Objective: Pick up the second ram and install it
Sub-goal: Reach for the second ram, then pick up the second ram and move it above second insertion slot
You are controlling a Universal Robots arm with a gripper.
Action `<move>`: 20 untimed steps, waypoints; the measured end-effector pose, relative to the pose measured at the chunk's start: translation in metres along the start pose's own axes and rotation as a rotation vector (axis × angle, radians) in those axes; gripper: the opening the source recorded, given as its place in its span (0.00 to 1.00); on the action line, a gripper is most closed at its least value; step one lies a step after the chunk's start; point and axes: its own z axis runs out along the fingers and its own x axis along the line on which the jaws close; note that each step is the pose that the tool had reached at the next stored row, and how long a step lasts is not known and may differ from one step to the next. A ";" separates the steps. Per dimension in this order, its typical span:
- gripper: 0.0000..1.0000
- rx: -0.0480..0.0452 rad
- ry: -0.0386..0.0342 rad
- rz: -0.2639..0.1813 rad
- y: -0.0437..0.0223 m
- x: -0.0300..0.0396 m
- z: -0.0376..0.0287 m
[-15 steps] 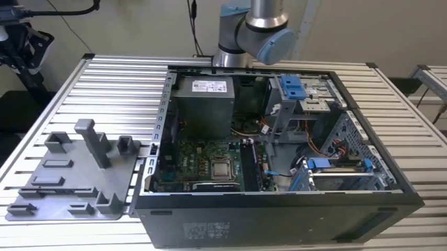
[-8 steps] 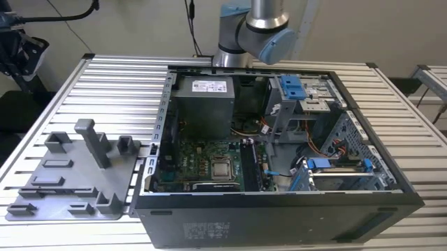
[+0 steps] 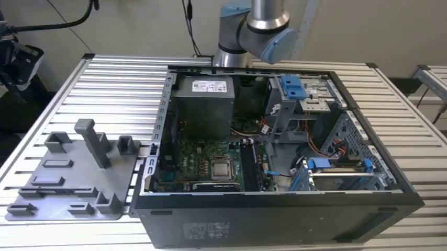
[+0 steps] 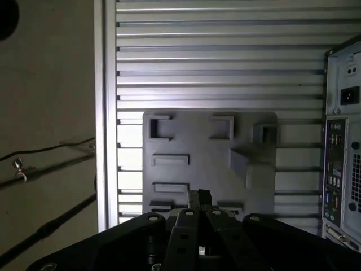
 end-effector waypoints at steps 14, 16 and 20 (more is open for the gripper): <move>0.11 0.0001 -0.0002 0.000 -0.0550 -0.0037 0.0007; 0.11 0.0000 -0.0003 0.000 -0.0559 -0.0037 0.0008; 0.11 0.0000 -0.0003 0.000 -0.0568 -0.0035 0.0007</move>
